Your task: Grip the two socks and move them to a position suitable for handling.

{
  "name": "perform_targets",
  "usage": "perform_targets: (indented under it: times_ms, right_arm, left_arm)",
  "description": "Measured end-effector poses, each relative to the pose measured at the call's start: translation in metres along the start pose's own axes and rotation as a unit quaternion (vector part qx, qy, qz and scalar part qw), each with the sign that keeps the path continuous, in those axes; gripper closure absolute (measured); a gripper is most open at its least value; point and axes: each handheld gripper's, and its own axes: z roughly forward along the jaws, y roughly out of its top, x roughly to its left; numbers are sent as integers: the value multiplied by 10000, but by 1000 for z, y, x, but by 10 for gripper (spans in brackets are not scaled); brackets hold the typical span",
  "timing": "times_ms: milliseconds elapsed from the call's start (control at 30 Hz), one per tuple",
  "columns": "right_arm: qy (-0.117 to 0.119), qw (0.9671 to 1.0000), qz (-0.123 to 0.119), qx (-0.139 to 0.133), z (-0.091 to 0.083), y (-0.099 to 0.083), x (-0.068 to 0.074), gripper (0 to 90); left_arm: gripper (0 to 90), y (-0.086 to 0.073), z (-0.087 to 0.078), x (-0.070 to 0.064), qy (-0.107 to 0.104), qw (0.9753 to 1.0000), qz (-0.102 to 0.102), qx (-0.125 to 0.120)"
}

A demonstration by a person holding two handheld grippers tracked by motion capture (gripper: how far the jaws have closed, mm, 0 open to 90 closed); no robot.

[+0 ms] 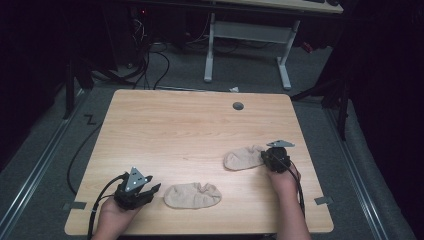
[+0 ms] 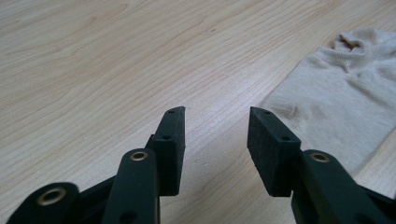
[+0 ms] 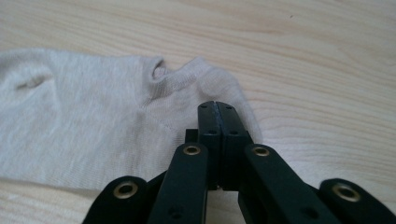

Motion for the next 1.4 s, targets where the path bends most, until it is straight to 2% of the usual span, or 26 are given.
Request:
perform_targets:
  times_ms: [267, 600, 867, 1100, 1400]
  right_arm:
    - [304, 9995, -101, 17, -5, -4, 13, 900]
    - [663, 9959, -612, 9, -1, 2, 58, 900]
    - [797, 9901, -1150, -79, 5, 9, 91, 900]
    - [996, 9847, -1419, -182, 9, 13, 111, 900]
    - [1250, 9762, -1756, -253, 10, 14, 138, 900]
  left_arm:
    - [582, 1, -1, 0, 4, 10000, -1, -30]
    - [591, 1, 0, 0, 30, 10000, 3, -27]
    - [594, 1, 1, 0, 25, 10000, 15, -1]
    - [596, 1, 2, -1, 36, 10000, 11, 3]
    - [590, 3, 6, 1, 47, 10000, -13, -10]
